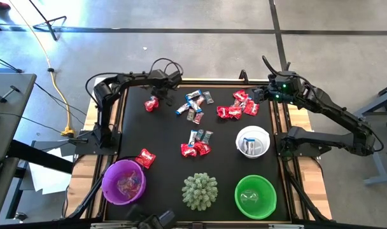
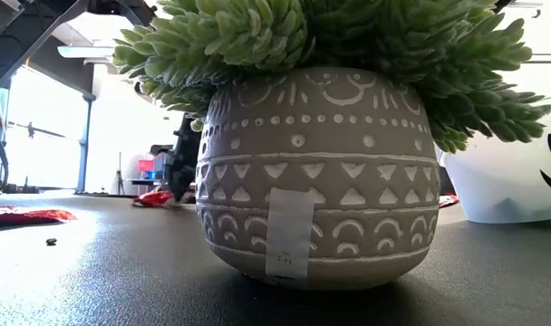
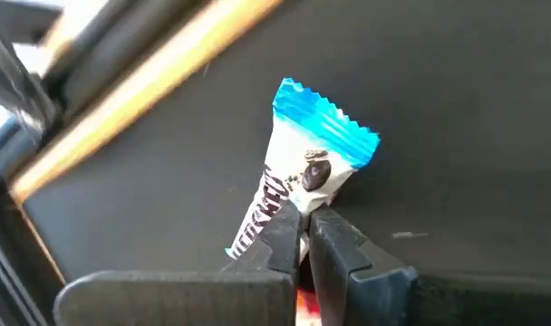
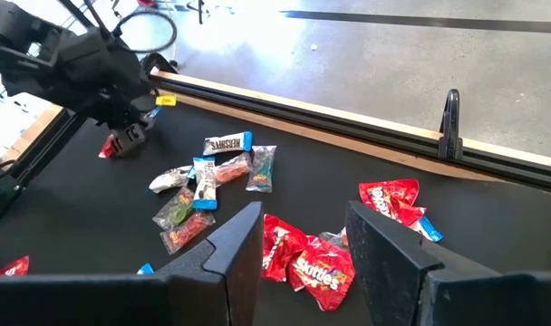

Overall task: Sort candy
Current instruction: Put the white candy wrapper into the white bucket

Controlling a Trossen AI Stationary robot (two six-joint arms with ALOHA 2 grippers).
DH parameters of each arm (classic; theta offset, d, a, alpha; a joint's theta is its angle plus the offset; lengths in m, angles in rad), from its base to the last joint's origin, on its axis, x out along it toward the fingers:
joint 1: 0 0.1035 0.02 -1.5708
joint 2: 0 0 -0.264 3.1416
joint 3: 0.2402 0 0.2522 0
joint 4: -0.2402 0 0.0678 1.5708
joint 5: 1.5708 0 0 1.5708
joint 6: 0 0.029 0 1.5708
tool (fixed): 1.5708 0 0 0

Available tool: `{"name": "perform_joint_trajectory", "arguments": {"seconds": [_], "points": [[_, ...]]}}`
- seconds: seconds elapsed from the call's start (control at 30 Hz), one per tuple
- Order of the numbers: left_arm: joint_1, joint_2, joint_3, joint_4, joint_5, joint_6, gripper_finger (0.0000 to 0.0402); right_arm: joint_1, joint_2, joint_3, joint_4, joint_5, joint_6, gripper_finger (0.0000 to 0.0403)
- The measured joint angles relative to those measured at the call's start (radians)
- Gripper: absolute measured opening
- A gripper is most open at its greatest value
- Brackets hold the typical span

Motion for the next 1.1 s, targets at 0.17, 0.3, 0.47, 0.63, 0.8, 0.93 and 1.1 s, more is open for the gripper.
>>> {"name": "perform_joint_trajectory", "arguments": {"seconds": [0.17,0.3,0.47,0.63,0.8,0.93,1.1], "points": [[-0.03,-0.001,0.104,-0.041,0.009,0.0,0.0001,0.0,0.0,0.0,0.0,-0.004,0.0,0.0154],[-0.062,-0.003,0.199,-0.082,0.044,0.007,0.0,0.0,0.0,0.0,0.0,-0.004,0.0,0.0154],[-0.109,-0.004,0.346,-0.096,0.15,0.058,0.0,0.0,0.0,0.0,0.0,-0.017,0.013,0.0154],[-0.16,-0.004,0.527,-0.095,0.187,0.08,0.0,0.002,0.023,0.0,0.037,-0.048,0.048,0.0154],[-0.212,-0.007,0.698,-0.043,0.191,0.14,0.0,0.029,0.092,0.0,0.18,-0.089,0.015,0.0154],[-0.246,-0.007,0.776,0.019,0.192,0.137,0.0,0.058,0.159,0.0,0.318,-0.126,-0.019,0.0154],[-0.289,-0.007,0.827,0.022,0.19,0.131,0.0,0.095,0.222,0.0,0.474,-0.136,-0.059,0.0154]]}}
